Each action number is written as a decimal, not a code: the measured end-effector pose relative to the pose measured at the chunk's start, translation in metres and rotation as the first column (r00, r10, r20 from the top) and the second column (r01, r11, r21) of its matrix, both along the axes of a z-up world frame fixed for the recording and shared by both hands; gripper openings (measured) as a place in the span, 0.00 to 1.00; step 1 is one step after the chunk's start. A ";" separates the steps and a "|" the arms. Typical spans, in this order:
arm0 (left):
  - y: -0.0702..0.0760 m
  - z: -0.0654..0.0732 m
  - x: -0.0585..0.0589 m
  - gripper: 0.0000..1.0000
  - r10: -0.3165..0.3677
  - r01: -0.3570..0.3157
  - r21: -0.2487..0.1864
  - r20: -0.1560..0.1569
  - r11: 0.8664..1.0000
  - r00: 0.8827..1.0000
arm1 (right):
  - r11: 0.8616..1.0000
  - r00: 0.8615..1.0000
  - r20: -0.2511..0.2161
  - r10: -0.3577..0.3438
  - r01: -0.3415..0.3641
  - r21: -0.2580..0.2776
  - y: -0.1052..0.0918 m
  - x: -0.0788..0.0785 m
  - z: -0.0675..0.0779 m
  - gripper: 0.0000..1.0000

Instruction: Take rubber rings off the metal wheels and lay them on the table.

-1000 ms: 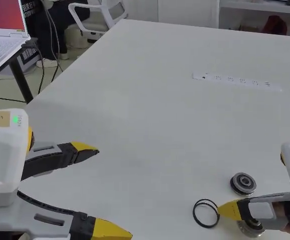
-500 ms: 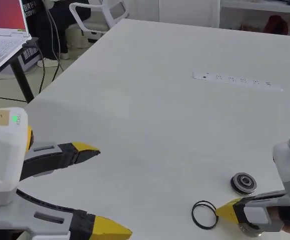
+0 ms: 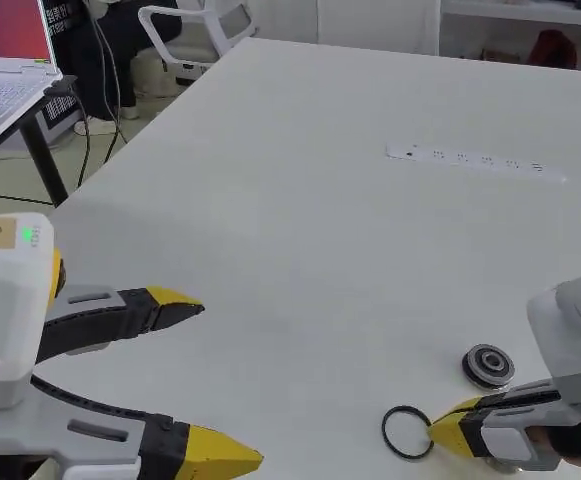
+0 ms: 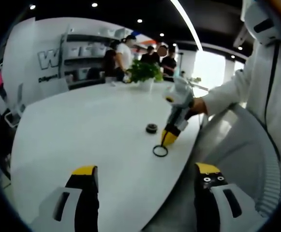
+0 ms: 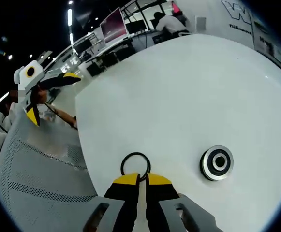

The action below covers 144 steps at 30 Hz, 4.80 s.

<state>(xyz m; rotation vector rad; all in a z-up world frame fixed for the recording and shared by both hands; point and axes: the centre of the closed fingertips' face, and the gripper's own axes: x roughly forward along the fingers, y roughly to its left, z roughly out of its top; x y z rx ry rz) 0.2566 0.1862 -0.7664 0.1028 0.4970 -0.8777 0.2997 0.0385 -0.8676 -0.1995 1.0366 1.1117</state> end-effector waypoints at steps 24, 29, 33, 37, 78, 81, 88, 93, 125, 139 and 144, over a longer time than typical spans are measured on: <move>-0.001 0.000 0.002 0.82 -0.009 0.009 0.003 0.003 1.000 1.000 | 1.000 0.999 0.046 -0.028 0.028 0.005 -0.009 0.011 0.011 0.03; -0.001 0.003 0.005 0.82 -0.018 0.018 0.000 0.011 1.000 1.000 | 0.995 0.997 0.035 -0.073 0.071 0.066 -0.007 0.015 0.025 0.05; -0.001 0.005 0.008 0.84 -0.029 0.029 0.001 0.017 1.000 0.999 | 0.986 0.992 0.036 -0.121 0.116 0.123 -0.004 0.019 0.041 0.08; -0.001 0.010 0.011 0.85 -0.039 0.039 0.002 0.030 0.999 0.999 | 0.975 0.987 0.040 -0.154 0.145 0.170 -0.004 0.022 0.058 0.11; -0.016 0.040 -0.006 0.92 0.073 -0.073 -0.006 0.064 0.997 0.995 | 0.893 0.929 0.304 -0.213 0.058 0.447 -0.076 0.038 0.183 0.52; -0.020 0.044 -0.006 0.93 0.073 -0.073 -0.005 0.064 0.997 0.995 | 0.897 0.928 0.311 -0.205 0.051 0.440 -0.083 0.039 0.184 0.54; -0.031 0.052 0.002 0.93 0.077 -0.078 0.005 0.074 0.997 0.994 | 0.919 0.916 0.360 -0.179 0.026 0.393 -0.100 0.042 0.177 0.61; -0.039 0.060 0.009 0.96 0.076 -0.078 0.014 0.077 0.997 0.994 | 0.935 0.916 0.368 -0.159 0.020 0.355 -0.110 0.042 0.164 0.66; -0.135 0.081 0.059 1.00 -0.143 0.133 0.087 0.115 0.987 0.983 | 0.961 0.954 0.296 -0.054 -0.031 0.273 -0.145 0.033 0.086 0.72; -0.168 0.064 0.086 0.99 -0.216 0.202 0.116 0.118 0.972 0.969 | 0.949 0.952 0.299 -0.061 -0.037 0.312 -0.142 0.040 0.074 0.69; -0.173 0.057 0.096 0.98 -0.206 0.196 0.099 0.112 0.976 0.972 | 0.947 0.951 0.304 -0.062 -0.040 0.319 -0.136 0.045 0.071 0.67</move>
